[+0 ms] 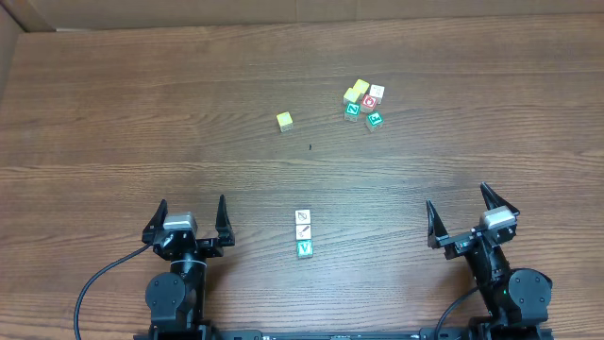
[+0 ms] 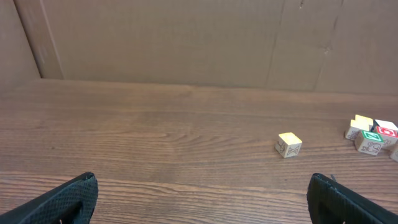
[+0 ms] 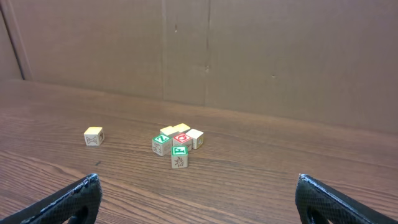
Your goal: Flip 3 blocks
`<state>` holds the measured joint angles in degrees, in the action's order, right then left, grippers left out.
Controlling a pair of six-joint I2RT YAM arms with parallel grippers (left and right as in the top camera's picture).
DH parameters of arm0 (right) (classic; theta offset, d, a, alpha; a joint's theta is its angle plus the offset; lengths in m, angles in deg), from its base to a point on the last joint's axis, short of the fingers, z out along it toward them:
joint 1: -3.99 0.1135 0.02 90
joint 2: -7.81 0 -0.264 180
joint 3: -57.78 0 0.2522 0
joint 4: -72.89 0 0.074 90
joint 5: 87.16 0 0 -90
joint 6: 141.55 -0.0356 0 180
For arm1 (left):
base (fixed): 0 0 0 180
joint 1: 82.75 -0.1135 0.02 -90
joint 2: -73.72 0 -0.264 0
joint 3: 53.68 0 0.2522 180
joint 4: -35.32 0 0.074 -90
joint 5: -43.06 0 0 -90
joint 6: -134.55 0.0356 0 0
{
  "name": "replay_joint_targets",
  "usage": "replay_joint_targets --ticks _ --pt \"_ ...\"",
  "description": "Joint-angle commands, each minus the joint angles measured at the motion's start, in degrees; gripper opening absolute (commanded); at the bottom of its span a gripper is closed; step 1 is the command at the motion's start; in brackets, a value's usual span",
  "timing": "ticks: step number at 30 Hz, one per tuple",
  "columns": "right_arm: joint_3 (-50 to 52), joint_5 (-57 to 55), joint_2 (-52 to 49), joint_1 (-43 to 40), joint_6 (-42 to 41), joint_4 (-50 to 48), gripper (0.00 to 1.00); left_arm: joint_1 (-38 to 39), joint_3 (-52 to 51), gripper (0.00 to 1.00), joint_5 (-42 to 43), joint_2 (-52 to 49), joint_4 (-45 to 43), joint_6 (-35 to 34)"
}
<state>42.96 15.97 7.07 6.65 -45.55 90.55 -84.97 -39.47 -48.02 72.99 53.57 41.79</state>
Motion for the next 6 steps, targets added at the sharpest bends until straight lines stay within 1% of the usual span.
replay_joint_targets --ticks 1,6 --pt "0.61 0.26 0.57 -0.20 0.04 -0.35 1.00 0.42 -0.17 1.00 0.63 0.48 -0.04 1.09" --pt "0.61 0.26 0.57 -0.20 0.04 -0.35 1.00 0.42 -0.17 1.00 0.63 0.48 -0.04 1.09"
